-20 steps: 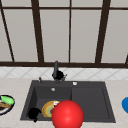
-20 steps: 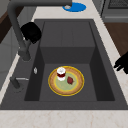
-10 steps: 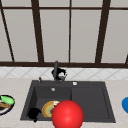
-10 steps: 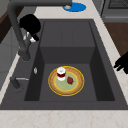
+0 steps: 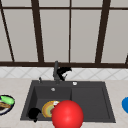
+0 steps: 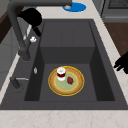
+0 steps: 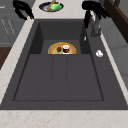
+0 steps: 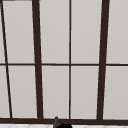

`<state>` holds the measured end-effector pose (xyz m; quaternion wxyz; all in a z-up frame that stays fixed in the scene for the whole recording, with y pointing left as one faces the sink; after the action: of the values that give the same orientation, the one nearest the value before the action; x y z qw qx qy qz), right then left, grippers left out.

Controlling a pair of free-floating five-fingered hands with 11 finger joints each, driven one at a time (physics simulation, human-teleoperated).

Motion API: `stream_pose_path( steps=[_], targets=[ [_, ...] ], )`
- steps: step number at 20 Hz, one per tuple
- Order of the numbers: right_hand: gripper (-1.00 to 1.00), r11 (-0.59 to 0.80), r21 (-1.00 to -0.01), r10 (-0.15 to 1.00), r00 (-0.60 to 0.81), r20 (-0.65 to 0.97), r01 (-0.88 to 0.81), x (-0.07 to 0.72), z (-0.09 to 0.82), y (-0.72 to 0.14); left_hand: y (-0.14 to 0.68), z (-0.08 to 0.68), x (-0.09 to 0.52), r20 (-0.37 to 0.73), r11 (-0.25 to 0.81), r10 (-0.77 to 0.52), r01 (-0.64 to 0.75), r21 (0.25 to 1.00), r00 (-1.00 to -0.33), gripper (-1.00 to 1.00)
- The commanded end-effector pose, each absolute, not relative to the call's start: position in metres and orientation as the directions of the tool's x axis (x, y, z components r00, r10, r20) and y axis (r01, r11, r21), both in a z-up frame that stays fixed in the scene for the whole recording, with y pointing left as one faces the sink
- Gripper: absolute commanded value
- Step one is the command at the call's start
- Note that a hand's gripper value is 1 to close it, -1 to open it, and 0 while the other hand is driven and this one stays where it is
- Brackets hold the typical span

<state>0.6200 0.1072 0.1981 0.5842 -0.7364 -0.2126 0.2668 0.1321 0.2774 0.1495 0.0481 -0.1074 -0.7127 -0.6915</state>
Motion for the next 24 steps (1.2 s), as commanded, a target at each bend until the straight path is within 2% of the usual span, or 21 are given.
stream_pose_path(
  steps=[1, 4, 6, 14, 24],
  targets=[
    [-1.00, -0.227, -0.974, 0.626, 0.766, -0.145, 0.002, 0.620, 0.198, 0.107, 0.277, 0.149, 0.132, 0.217, 0.020, 0.087, 0.220, 0.975, -0.972, 0.00],
    [-1.00, -0.230, -0.973, 0.604, 0.782, -0.156, -0.017, 0.618, 0.197, 0.105, 0.277, 0.149, 0.132, 0.217, 0.020, 0.087, 0.220, 0.975, -0.972, 0.00],
    [-1.00, -0.116, -0.992, 0.649, 0.752, -0.117, -0.055, 0.619, 0.192, 0.098, 0.277, 0.149, 0.132, 0.217, 0.020, 0.087, 0.220, 0.975, -0.972, 0.00],
    [-1.00, 0.070, -0.993, 0.699, 0.715, -0.018, -0.094, 0.618, 0.193, 0.099, 0.277, 0.149, 0.132, 0.217, 0.020, 0.087, 0.220, 0.975, -0.972, 0.00],
    [-1.00, 0.329, -0.928, 0.726, 0.675, 0.131, -0.173, 0.622, 0.193, 0.098, 0.277, 0.149, 0.132, 0.217, 0.020, 0.087, 0.220, 0.975, -0.972, 0.00]
  ],
)
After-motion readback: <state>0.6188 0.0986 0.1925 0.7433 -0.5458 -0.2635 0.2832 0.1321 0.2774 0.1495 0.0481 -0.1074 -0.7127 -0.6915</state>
